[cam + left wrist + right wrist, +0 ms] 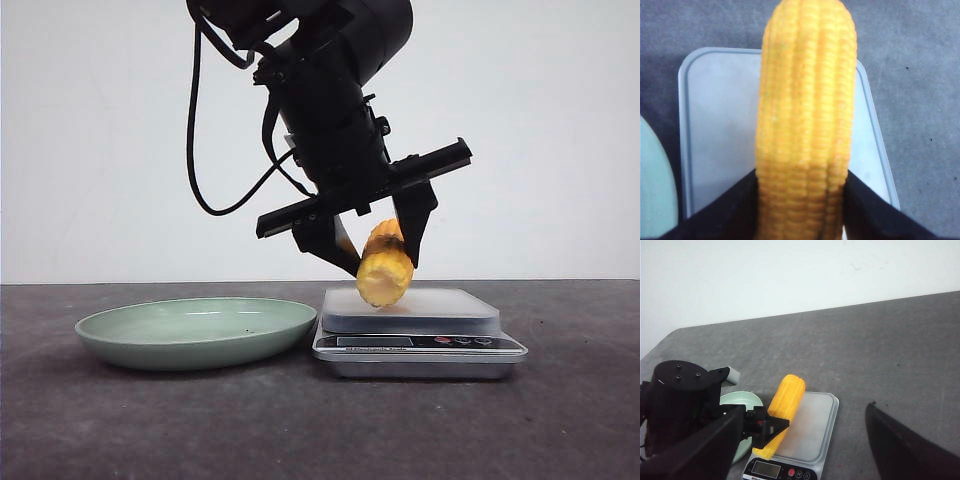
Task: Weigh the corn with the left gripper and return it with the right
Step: 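Lower the corn onto the scale pan and open the left gripper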
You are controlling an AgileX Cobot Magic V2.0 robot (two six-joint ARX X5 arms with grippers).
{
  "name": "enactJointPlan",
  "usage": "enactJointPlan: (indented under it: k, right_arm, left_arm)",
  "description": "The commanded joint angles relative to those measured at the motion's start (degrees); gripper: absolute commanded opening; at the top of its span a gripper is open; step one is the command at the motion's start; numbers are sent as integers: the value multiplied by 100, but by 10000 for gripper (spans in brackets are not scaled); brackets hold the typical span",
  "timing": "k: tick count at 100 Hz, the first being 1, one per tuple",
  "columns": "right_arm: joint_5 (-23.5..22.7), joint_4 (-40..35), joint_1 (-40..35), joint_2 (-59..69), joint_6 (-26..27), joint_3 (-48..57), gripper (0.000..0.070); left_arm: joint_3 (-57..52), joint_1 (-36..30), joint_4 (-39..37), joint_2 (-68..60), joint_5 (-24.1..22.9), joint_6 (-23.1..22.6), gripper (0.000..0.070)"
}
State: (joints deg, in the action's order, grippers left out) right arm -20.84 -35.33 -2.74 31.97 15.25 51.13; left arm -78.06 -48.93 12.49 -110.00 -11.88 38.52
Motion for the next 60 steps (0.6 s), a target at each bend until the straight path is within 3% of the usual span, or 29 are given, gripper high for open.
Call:
enactJointPlan:
  k: [1,53,60]
  right_arm:
    - [2,48,-20,11,-28,107,492]
    - [-13,-81,-17,11,-48,107,492]
    - [-13,-83,-17,11,-48,107,493]
  left_arm:
    - [-138,-61,-15,-164,-11,-57,326]
    - [-138,-59,17,-164,-4,-81,329]
    - [-138,-59,22,-164,33,-83,400]
